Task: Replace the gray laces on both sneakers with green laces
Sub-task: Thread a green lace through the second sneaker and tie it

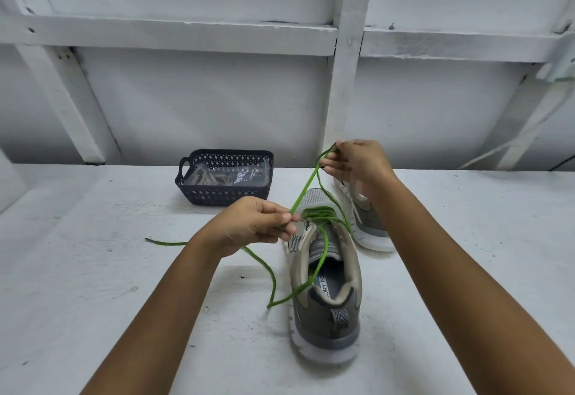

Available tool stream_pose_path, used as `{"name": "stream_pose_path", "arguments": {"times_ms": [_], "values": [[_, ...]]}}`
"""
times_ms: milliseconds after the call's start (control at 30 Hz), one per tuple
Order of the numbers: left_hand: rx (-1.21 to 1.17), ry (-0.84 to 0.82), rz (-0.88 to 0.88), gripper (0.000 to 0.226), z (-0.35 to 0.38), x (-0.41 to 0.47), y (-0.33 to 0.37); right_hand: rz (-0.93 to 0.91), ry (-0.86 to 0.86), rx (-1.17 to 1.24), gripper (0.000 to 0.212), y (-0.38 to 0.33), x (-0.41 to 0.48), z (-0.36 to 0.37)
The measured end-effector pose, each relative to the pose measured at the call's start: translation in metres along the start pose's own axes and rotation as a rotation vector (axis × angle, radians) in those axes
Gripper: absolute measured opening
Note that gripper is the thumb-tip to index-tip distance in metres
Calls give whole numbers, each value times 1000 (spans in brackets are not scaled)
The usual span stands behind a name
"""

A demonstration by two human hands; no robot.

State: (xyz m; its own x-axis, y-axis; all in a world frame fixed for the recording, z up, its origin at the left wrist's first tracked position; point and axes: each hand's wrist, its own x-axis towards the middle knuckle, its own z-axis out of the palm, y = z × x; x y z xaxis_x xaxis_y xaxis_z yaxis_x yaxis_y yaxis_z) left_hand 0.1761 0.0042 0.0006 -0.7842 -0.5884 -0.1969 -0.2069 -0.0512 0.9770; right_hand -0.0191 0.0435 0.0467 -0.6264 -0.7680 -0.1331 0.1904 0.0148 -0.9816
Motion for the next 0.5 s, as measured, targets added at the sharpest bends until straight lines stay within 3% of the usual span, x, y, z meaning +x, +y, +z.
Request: {"name": "stream_pose_path", "arguments": {"times_ms": [100,167,300,400,500], "values": [[-110,49,-26,13,1,2,-2,23,-72,-192,18,11,-2,-1],[-205,139,-35,12,4,6,-5,-9,-164,-534,19,23,-7,-2],[-247,339,-40,8,16,15,-15,-208,-383,-1282,41,41,-20,1],[-245,405,-49,9,26,21,-24,-223,-407,-1423,49,48,-24,3],[-256,460,-44,11,35,27,-29,-205,-368,-1439,44,53,-22,3]]}}
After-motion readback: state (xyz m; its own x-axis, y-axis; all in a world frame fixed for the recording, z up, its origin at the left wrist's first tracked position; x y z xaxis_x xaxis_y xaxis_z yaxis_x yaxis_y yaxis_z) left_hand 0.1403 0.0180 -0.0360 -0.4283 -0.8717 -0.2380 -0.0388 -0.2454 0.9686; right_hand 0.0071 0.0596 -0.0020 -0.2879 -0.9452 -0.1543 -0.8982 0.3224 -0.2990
